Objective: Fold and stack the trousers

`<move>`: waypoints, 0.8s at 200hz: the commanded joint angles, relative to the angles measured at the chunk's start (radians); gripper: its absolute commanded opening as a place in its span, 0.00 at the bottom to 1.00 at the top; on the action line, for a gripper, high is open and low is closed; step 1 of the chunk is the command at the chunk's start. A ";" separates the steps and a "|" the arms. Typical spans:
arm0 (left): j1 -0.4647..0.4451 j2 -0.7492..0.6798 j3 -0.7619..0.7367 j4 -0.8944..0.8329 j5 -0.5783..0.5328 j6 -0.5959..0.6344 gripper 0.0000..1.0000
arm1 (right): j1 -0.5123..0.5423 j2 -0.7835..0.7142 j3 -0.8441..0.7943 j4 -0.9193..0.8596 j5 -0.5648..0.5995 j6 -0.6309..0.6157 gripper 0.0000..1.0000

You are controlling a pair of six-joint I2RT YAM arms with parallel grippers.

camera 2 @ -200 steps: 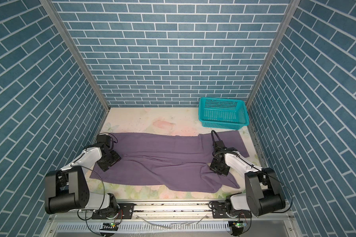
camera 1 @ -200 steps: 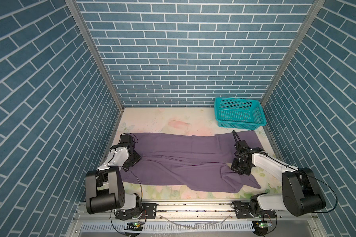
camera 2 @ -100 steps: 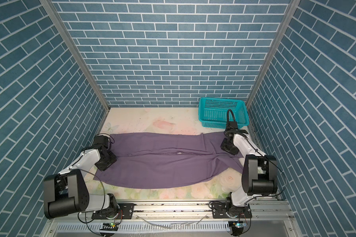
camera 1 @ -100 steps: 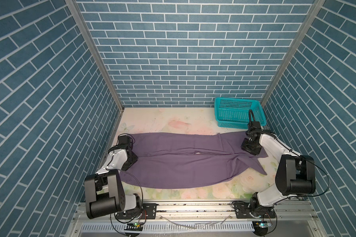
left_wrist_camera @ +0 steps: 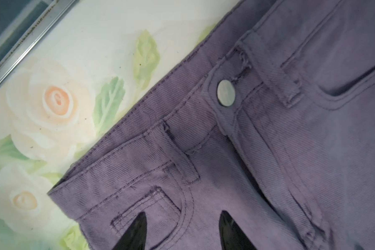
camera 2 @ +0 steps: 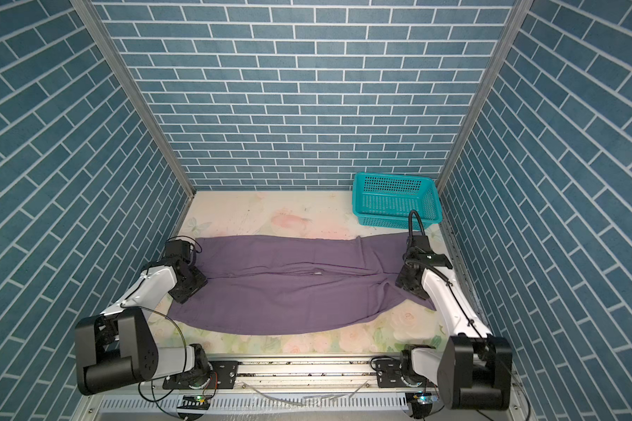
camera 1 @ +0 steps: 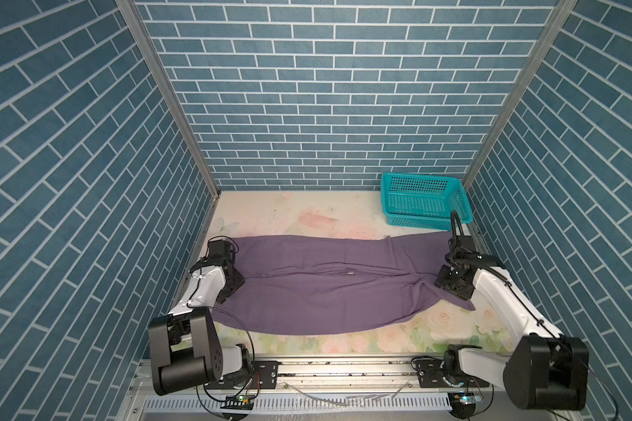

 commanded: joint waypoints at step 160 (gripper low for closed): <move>-0.036 0.022 -0.079 0.118 0.107 -0.027 0.54 | -0.138 0.638 0.499 0.152 0.076 -0.024 0.42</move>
